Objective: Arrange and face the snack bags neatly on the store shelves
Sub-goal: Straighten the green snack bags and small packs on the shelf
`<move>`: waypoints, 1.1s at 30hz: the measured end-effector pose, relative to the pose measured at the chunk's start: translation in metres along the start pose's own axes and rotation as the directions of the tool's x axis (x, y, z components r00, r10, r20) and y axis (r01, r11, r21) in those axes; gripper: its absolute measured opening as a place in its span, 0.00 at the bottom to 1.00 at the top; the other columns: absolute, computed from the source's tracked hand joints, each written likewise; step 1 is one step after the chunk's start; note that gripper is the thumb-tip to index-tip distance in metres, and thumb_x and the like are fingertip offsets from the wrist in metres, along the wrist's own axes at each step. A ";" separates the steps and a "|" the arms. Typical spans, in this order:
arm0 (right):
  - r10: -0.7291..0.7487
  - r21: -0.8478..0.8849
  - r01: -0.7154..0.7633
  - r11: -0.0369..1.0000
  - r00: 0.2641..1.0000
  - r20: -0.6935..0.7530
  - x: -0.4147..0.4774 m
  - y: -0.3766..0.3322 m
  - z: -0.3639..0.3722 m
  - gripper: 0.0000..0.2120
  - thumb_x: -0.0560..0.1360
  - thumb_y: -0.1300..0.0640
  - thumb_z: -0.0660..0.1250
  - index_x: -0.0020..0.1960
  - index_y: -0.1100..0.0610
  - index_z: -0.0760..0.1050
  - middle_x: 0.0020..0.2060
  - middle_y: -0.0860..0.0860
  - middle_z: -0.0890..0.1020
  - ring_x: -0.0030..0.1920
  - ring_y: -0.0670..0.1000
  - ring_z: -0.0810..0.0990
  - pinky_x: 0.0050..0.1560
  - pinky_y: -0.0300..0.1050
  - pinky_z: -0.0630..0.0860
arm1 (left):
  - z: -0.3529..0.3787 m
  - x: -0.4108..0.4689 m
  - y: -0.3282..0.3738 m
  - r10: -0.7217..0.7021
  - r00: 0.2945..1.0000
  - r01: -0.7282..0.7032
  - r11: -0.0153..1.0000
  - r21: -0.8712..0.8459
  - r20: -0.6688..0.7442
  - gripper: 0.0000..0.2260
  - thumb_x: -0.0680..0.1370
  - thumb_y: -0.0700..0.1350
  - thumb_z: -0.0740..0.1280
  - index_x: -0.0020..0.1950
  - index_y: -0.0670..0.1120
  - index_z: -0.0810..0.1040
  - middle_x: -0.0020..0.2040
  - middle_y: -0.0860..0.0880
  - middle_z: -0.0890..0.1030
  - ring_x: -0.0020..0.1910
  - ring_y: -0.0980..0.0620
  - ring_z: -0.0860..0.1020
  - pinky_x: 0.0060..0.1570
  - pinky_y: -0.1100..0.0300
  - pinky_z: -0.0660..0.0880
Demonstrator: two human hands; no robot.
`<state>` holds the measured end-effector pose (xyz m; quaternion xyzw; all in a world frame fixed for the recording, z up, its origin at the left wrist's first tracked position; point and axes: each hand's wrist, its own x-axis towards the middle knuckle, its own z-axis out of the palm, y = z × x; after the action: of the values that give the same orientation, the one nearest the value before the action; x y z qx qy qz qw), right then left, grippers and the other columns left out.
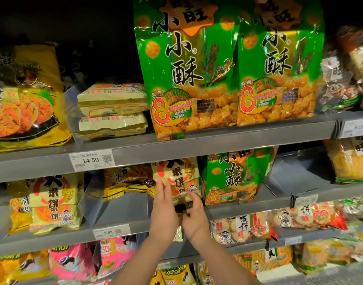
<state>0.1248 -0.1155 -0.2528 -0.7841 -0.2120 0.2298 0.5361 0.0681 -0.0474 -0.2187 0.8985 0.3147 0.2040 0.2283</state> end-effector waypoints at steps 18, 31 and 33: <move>-0.219 -0.389 0.199 0.900 0.976 -0.007 -0.006 -0.015 -0.011 0.29 0.76 0.64 0.59 0.74 0.47 0.59 0.72 0.42 0.59 0.71 0.45 0.59 0.70 0.38 0.59 | 0.002 0.004 -0.016 0.040 0.999 -0.049 0.919 0.390 0.030 0.34 0.76 0.49 0.65 0.76 0.52 0.49 0.74 0.49 0.38 0.76 0.47 0.50 0.70 0.41 0.54; -0.227 -0.192 0.213 0.958 0.972 -0.057 -0.054 -0.042 -0.033 0.21 0.76 0.63 0.60 0.67 0.50 0.69 0.65 0.45 0.72 0.64 0.46 0.70 0.65 0.41 0.67 | -0.028 -0.044 0.026 -0.087 0.996 0.077 0.967 0.245 0.028 0.26 0.80 0.52 0.55 0.76 0.55 0.49 0.78 0.52 0.46 0.76 0.52 0.48 0.72 0.44 0.50; -0.230 -0.173 0.217 0.961 0.971 -0.065 -0.066 -0.048 -0.038 0.18 0.76 0.62 0.59 0.65 0.50 0.71 0.61 0.45 0.75 0.60 0.46 0.73 0.63 0.42 0.70 | -0.036 -0.053 0.038 -0.087 0.996 0.085 0.975 0.204 0.001 0.24 0.80 0.51 0.55 0.76 0.54 0.52 0.77 0.52 0.50 0.76 0.53 0.51 0.71 0.46 0.51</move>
<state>0.0899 -0.1656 -0.1874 -0.8058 -0.2948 0.1162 0.5003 0.0294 -0.0988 -0.1804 0.9038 0.3712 0.1561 0.1451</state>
